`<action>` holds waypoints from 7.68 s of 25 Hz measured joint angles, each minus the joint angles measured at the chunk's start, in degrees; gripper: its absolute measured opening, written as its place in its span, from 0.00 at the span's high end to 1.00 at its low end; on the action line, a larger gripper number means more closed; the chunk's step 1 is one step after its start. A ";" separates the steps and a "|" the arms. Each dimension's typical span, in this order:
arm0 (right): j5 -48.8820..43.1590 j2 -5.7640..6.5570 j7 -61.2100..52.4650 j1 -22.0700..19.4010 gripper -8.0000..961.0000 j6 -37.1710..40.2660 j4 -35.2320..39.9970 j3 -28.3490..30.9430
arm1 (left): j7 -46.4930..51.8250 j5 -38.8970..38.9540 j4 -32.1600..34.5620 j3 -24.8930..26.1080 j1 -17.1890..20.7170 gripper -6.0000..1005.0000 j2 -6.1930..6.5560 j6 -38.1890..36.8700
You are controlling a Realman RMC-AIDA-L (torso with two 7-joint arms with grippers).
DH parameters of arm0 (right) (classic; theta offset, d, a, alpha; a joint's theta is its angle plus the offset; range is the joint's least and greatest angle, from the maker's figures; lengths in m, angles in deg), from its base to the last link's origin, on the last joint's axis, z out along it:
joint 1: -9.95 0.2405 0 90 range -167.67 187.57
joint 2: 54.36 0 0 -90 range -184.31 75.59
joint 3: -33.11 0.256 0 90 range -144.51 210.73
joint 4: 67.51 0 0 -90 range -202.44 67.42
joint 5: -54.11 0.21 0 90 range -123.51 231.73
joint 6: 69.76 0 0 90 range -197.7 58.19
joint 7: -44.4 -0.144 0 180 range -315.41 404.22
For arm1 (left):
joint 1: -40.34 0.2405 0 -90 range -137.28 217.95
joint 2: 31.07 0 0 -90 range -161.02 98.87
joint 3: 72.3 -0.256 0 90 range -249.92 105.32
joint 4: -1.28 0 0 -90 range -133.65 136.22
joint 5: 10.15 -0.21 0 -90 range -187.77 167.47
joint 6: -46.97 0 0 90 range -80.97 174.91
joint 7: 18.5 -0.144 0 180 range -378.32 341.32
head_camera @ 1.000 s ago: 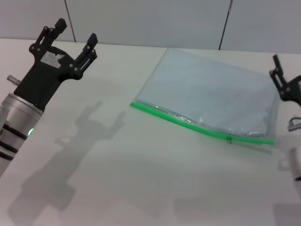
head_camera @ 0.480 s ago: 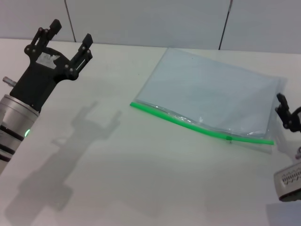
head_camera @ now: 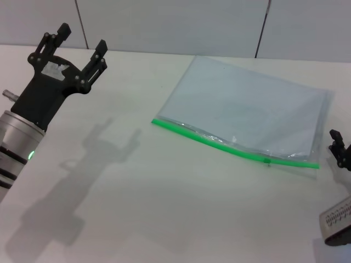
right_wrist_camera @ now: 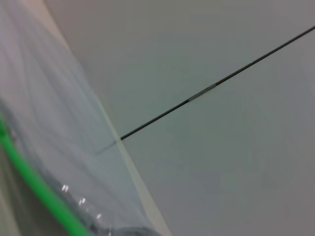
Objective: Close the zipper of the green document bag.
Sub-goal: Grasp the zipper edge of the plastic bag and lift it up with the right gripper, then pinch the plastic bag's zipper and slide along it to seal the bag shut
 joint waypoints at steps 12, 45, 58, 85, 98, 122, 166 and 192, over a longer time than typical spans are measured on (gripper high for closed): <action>-0.73 -0.05 8.64 -0.87 0.18 -3.55 1.96 -0.16 | 0.00 0.00 0.42 0.00 0.11 0.22 0.00 0.01; -7.76 -0.05 14.48 2.25 0.61 -11.91 8.39 -0.06 | 0.12 0.00 0.42 0.00 -0.23 0.24 0.00 0.79; -7.90 -0.04 15.94 3.37 0.87 -11.86 10.98 -0.04 | 0.01 -1.10 0.42 -1.90 -1.15 0.25 0.00 3.70; -13.48 0.09 14.33 5.93 0.93 -10.58 14.52 -0.16 | -19.97 -4.41 0.60 -29.64 -8.84 0.27 -0.35 16.04; -16.46 0.02 14.50 5.94 0.93 -10.43 14.70 -0.15 | -30.55 -5.35 0.60 -29.24 -9.46 0.28 -0.53 15.61; -21.05 -0.05 14.19 5.69 0.93 -10.85 14.70 -0.15 | -37.91 -5.34 1.98 -29.24 -9.65 0.30 -0.59 12.91; -25.49 0.00 14.65 5.69 0.93 -10.93 13.47 -0.25 | -38.06 -6.63 1.63 -29.71 -9.69 0.81 -0.53 13.28; -31.13 0.01 14.81 5.49 0.93 -9.62 11.03 -0.17 | -37.37 -8.90 1.47 -29.79 -9.02 0.59 -0.53 15.54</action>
